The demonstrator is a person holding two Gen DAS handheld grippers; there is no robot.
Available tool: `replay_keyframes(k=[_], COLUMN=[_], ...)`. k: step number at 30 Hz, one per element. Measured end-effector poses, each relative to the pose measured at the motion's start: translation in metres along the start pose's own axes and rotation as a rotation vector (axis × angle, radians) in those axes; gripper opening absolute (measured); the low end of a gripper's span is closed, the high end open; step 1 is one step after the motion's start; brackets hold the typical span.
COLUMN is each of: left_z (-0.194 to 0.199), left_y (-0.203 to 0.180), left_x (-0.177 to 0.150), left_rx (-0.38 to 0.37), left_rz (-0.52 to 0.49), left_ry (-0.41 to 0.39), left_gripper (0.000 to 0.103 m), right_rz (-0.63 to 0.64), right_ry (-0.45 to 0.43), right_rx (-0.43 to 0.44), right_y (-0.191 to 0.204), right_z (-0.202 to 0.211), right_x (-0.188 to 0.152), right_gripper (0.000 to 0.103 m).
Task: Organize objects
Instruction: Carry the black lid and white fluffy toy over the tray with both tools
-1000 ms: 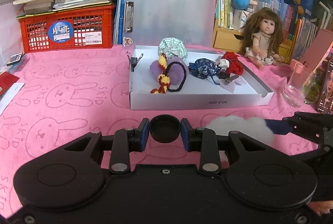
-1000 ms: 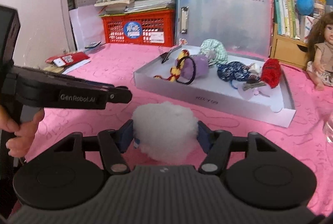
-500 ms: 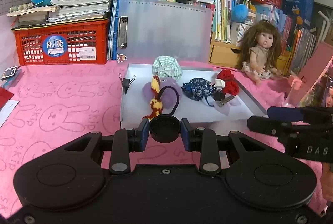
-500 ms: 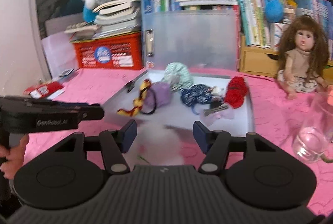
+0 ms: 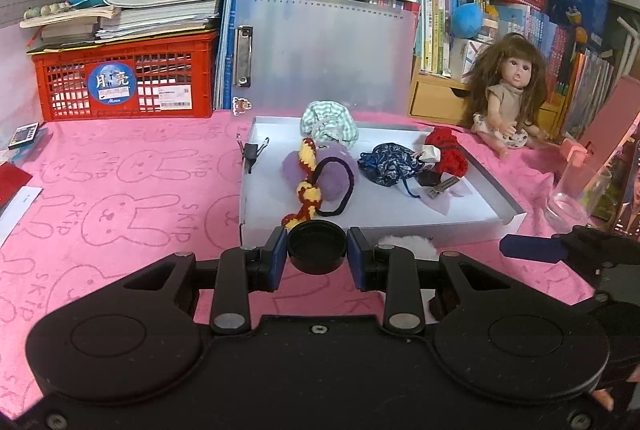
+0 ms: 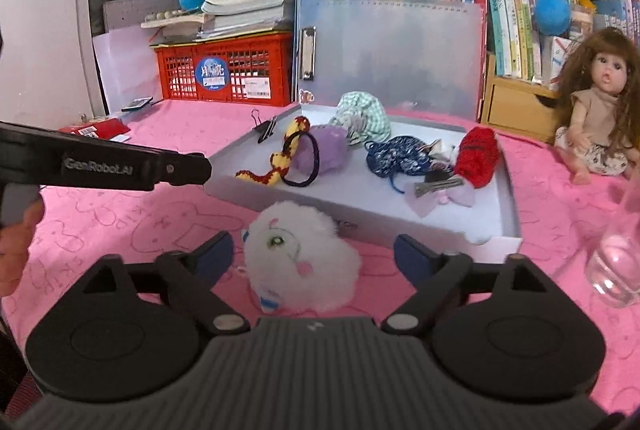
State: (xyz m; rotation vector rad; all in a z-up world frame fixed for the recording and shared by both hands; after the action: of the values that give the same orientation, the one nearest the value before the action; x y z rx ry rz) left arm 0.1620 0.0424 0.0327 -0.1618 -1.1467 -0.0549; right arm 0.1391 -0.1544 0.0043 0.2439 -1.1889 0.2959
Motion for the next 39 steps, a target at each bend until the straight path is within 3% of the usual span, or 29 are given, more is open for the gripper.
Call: replay_keyframes(k=[5,16,18,22,27,39], left_z=[-0.001,-0.004,-0.005,-0.006,-0.006,-0.001], left_y=[0.006,0.012,0.013,0.015,0.016,0.010], left_x=[-0.003,-0.013,-0.015,-0.018,-0.018,-0.014], left_rx=[0.006,0.006,0.007,0.009,0.008,-0.004], left_rz=[0.008,0.020,0.022,0.025,0.029,0.022], left_ry=[0.008,0.027,0.030,0.037,0.037,0.023], left_gripper=[0.030,0.030,0.030,0.030,0.030,0.030], right_rz=[0.025,0.017,-0.002,-0.008,-0.034,-0.064], right_ry=[0.020,0.092,0.123,0.127,0.124,0.058], right_rx=[0.010,-0.001,0.007,-0.008,0.014,-0.026], right_y=[0.008,0.010,0.009,0.009,0.008,-0.003], right_z=[-0.015,-0.048,-0.052,-0.049,-0.043,-0.024], right_x=[-0.006,-0.011,-0.014,-0.015,-0.012,0.009], right_gripper=[0.103,0.103,0.100,0.073,0.072,0.072])
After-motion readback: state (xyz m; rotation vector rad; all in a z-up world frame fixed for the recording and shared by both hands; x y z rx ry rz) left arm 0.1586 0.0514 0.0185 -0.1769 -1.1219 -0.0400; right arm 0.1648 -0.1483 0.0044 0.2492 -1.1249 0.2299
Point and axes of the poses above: each gripper's, at about its wrist camera, not at the fingertips, and z roughly against the way its jaws point, y to its left, x to its top, the point moved 3 cm from there along -z, roughly the way its jaws point, and after that the axes turned 9 degrees about -y, right-handed, at the moved point
